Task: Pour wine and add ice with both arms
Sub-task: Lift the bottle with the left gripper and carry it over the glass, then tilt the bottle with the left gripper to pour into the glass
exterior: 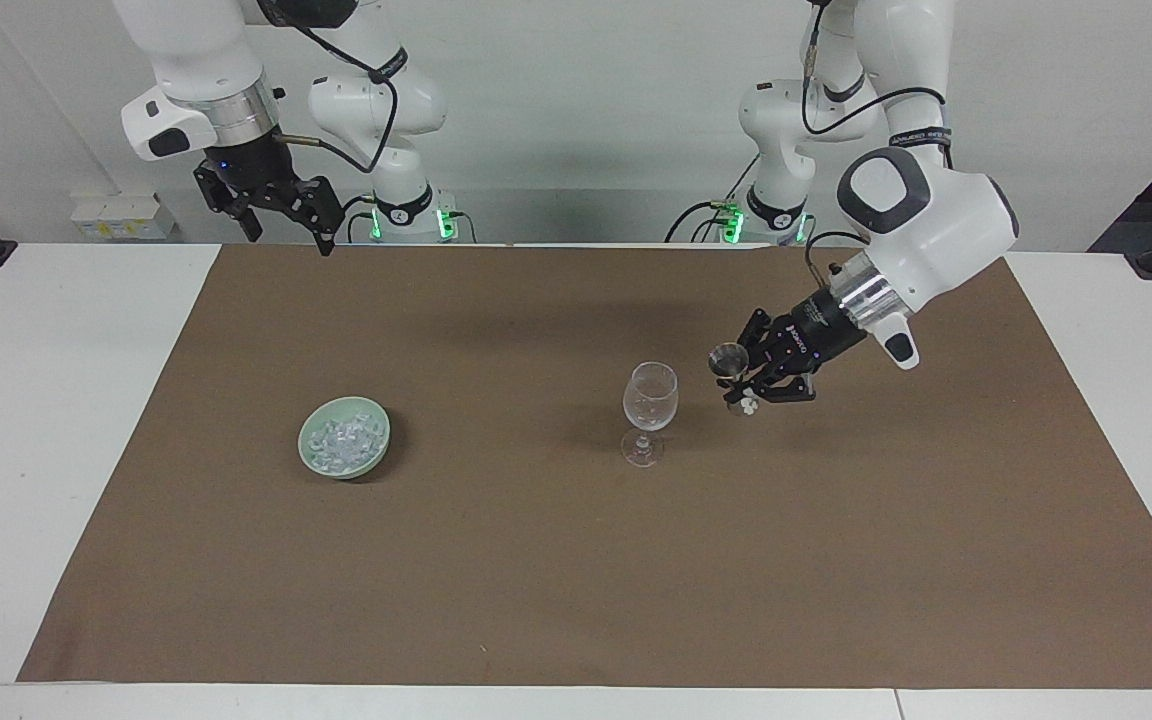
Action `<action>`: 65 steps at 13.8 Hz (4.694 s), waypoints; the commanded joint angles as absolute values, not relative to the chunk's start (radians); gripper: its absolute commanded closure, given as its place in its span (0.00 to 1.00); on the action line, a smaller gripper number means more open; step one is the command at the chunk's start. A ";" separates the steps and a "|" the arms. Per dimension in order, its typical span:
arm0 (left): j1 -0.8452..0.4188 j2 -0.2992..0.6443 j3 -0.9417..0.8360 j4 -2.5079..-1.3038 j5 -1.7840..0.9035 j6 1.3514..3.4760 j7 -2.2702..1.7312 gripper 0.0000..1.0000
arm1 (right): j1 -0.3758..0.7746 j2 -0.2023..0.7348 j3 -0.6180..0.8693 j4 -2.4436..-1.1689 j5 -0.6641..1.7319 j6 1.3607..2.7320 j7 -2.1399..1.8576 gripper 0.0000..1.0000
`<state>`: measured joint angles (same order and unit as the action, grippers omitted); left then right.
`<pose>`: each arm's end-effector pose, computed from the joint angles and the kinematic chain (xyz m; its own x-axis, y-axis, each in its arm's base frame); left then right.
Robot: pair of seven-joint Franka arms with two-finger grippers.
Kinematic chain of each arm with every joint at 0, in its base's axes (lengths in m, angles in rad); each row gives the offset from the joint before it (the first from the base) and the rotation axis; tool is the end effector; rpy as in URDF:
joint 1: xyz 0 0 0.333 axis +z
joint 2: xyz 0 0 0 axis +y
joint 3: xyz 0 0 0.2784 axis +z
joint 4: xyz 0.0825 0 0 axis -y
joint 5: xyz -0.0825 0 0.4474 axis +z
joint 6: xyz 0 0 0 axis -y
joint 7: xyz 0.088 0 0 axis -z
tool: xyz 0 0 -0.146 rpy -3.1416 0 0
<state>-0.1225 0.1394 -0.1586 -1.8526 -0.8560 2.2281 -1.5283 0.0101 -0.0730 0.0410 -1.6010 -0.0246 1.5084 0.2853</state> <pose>0.6514 -0.2343 0.3899 -0.0773 0.7080 -0.7019 0.9834 0.1699 0.0631 0.5900 0.0271 0.5706 0.9723 -0.2336 -0.0111 -0.2332 -0.9719 0.0320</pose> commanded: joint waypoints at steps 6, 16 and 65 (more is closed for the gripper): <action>-0.216 0.140 -0.147 -1.868 -0.740 2.336 -1.552 1.00 | -0.020 -0.087 0.035 -1.614 0.000 1.505 0.253 0.00; -0.264 0.138 -0.149 -1.885 -0.552 2.368 -1.522 1.00 | -0.020 -0.091 0.026 -1.612 -0.015 1.554 0.151 0.00; -0.351 0.147 -0.146 -1.878 0.012 2.428 -1.611 1.00 | -0.025 -0.077 0.026 -1.601 0.000 1.618 0.077 0.00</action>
